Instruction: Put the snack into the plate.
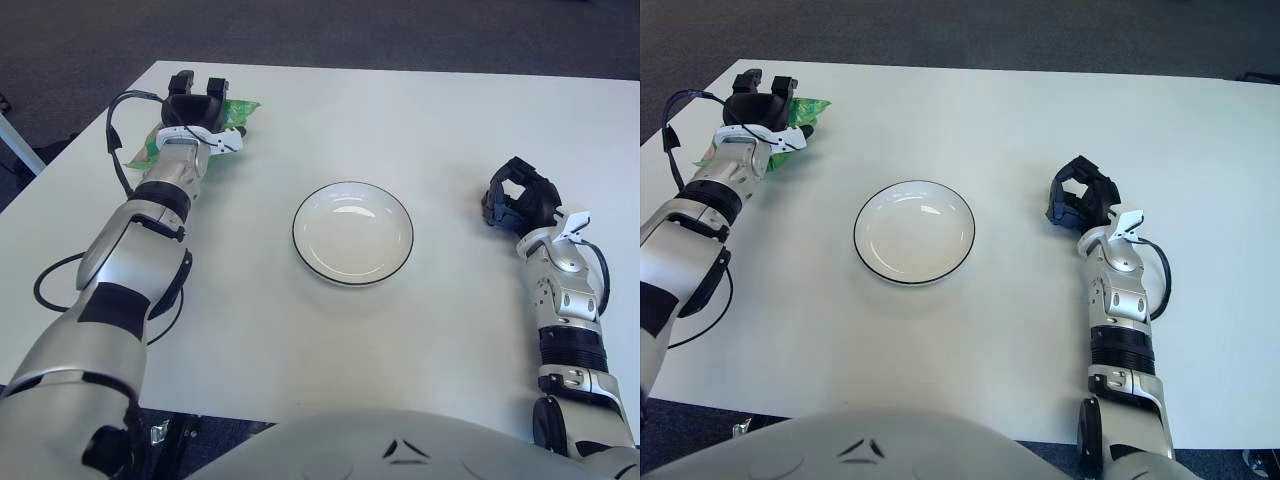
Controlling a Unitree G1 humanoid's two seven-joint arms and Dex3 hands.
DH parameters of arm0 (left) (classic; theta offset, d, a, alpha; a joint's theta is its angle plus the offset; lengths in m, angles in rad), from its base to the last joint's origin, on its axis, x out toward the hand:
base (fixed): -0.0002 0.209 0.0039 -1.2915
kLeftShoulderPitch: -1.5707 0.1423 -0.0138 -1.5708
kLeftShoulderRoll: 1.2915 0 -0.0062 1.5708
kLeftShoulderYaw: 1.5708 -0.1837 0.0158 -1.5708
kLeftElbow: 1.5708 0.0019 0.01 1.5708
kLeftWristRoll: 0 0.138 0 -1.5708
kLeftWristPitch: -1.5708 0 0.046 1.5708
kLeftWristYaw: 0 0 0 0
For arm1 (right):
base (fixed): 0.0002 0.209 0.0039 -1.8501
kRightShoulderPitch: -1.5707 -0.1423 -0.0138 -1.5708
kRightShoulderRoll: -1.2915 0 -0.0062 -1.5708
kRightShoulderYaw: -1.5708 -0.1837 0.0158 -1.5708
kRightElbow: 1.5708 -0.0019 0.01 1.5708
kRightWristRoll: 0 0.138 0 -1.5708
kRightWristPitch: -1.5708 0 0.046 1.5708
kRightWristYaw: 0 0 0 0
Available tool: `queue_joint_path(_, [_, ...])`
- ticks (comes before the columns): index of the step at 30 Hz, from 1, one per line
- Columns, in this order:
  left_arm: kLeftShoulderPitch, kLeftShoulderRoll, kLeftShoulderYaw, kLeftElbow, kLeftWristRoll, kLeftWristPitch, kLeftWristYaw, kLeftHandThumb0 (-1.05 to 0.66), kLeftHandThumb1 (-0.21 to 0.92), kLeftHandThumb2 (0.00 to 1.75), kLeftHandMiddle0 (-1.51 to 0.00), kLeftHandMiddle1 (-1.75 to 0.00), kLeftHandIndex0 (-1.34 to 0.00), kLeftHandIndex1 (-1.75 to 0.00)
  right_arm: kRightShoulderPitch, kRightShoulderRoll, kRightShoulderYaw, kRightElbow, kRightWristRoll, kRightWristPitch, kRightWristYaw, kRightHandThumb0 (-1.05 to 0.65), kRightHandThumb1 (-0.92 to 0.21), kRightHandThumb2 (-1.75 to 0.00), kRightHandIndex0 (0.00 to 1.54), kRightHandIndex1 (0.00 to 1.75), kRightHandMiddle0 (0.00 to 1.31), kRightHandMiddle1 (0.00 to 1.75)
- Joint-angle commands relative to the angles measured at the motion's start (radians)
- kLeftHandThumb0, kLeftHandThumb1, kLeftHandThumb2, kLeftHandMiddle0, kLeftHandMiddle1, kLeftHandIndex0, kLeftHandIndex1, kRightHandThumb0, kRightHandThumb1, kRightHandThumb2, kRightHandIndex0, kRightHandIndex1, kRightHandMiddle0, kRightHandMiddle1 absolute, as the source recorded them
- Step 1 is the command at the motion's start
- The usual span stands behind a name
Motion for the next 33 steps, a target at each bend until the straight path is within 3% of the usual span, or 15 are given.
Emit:
queue_joint_path(1, [-0.008,0.002,0.006,0.021,-0.021,0.011,-0.026,-1.05,0.92,1.1,0.0,-0.04,0.0,-0.46,0.052,0.009,0.005,0.039,-0.008,0.058,0.0,-0.47,-0.35,-1.28,1.31,1.75,0.59,1.75])
queue_joint_path(6, [-0.01,-0.005,0.012,0.032,-0.044,0.027,-0.049,-1.05,0.92,1.1,0.0,-0.01,0.0,-0.4,0.05,0.006,0.005,0.047,-0.009,0.053,0.004,-0.47,-0.35,-1.28,1.31,1.75,0.59,1.75])
queue_joint_path(19, [0.001,-0.018,0.017,0.063,-0.068,0.107,-0.056,-1.05,0.92,1.07,0.0,0.0,0.0,-0.03,0.046,0.0,0.0,0.068,-0.007,0.041,0.013,-0.47,-0.36,-1.27,1.29,1.75,0.58,1.75])
queue_joint_path(33, [0.03,-0.018,0.005,0.076,-0.056,0.207,-0.001,-1.05,0.92,1.08,0.0,0.0,-0.01,-0.01,0.047,-0.003,-0.003,0.074,-0.008,0.033,0.027,-0.47,-0.36,-1.26,1.3,1.75,0.58,1.75])
